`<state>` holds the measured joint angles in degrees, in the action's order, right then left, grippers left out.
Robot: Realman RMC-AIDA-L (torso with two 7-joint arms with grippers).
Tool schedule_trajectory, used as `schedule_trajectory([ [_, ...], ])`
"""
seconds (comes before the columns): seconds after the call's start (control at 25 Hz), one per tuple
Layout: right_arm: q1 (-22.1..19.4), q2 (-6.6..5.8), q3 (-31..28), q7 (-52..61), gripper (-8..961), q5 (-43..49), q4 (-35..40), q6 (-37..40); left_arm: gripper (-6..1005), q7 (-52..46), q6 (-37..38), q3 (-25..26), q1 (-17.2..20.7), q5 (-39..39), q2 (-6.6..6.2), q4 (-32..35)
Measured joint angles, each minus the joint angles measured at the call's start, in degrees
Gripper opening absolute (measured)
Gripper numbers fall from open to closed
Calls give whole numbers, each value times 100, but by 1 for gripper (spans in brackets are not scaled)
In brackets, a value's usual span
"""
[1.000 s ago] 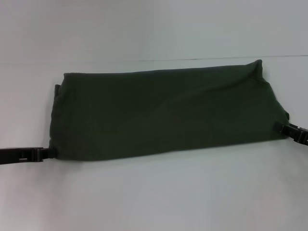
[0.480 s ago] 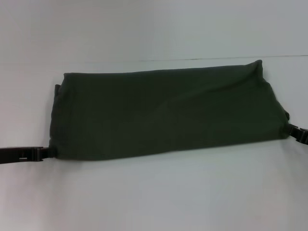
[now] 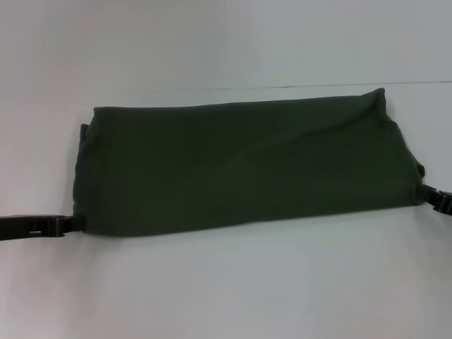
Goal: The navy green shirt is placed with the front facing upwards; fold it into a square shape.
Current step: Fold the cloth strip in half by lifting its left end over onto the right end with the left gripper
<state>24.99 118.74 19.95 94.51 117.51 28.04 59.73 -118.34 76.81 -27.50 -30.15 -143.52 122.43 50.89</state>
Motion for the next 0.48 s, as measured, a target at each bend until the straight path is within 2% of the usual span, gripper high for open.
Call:
schedule_trajectory([
  [0.2,-127,3,-20,-84,9,-14,59,226,50,241,41,17,30,0,3,0],
  [0.48,-380,21,-166,-360,10,-65,142,720,50,480,63,42,145,0,17,29],
])
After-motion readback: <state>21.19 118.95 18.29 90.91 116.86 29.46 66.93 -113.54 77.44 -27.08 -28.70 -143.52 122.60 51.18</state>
